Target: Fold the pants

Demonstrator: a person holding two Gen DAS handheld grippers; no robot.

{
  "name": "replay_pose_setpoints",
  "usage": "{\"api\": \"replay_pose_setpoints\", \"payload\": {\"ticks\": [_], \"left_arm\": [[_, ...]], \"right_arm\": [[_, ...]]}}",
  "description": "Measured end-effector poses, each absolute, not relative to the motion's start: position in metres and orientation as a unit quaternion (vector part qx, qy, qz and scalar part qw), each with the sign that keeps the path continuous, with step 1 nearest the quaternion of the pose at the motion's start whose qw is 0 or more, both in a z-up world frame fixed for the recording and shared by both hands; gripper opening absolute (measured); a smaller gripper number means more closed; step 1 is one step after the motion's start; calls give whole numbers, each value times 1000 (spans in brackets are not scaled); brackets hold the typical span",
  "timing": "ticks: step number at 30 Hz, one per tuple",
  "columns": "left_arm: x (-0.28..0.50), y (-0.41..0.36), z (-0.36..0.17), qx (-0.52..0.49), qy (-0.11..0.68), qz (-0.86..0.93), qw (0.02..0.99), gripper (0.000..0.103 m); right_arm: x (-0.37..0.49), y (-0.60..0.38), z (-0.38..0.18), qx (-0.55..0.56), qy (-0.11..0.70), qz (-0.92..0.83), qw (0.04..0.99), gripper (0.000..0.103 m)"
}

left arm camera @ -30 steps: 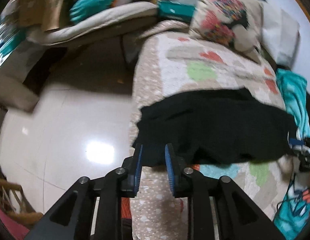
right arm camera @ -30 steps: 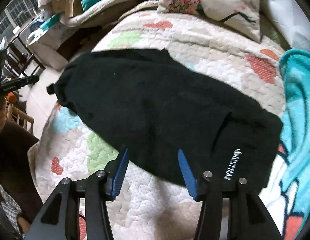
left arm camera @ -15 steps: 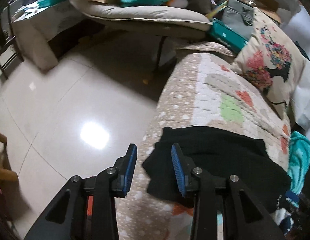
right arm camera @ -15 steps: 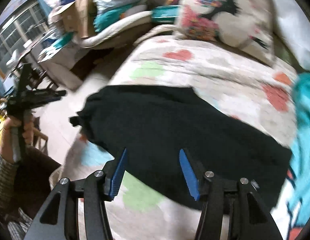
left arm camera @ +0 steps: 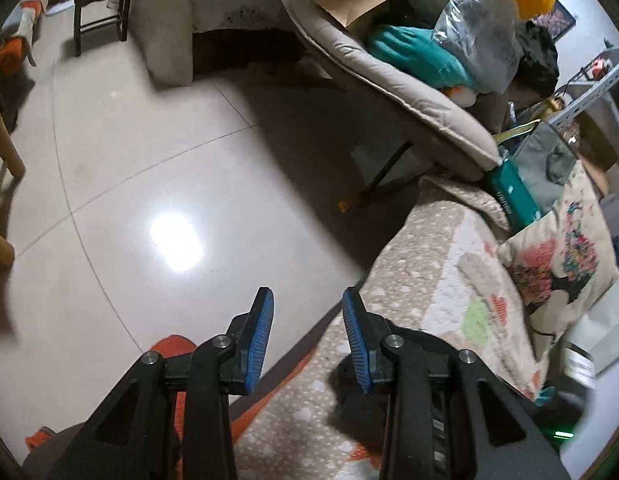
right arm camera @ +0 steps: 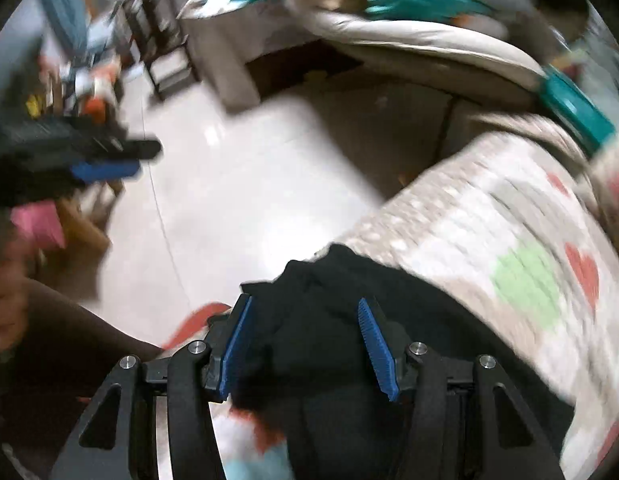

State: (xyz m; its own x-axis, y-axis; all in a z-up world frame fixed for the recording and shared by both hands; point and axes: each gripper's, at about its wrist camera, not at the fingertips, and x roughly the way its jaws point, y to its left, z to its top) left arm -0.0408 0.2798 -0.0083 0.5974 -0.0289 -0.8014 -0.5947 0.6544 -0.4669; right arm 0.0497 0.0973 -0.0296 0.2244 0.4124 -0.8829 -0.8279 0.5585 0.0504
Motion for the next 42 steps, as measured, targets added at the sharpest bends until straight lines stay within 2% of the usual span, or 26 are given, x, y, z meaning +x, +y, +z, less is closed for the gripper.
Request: {"api": "replay_pose_setpoints", "payload": {"ticks": [3,4,5,6,10,14,16,17,19,20,26,35,42], "left_arm": [[-44,281,-5,-394,405,157,810,35],[-45,281,-4,-397,403,153,810,35],[-45,281,-3,-400,399,150,811,35],[-46,281,-1,-405,396,145,811,35],[-43,281,1,-415,387,139,812,35],[-38,275,-1,-401,394,139,815,35],[-35,272,-2,-390,399,144,817,35],[-34,271,-3,-385,401,146,818,35],[-32,268,-4,-377,404,150,820,35],[-31,267,-4,-371,405,152,822,35],[-23,246,-2,-327,412,146,838,37],[-5,192,-9,-250,446,92,854,38],[7,152,-20,-189,474,61,858,39]], "right_arm": [[56,122,-56,-281,469,413,728,56],[58,125,-61,-290,475,413,721,33],[61,131,-69,-307,484,405,713,18],[62,132,-71,-316,484,398,712,13],[82,141,-68,-307,480,387,725,11],[105,150,-74,-291,486,361,740,12],[107,153,-73,-275,484,361,748,17],[110,153,-71,-259,489,361,750,23],[112,147,-63,-226,494,353,762,51],[112,137,-51,-200,486,349,776,53],[94,30,-4,-84,474,316,818,58],[95,-215,9,16,484,114,867,58],[120,-212,-15,19,500,142,854,58]]}}
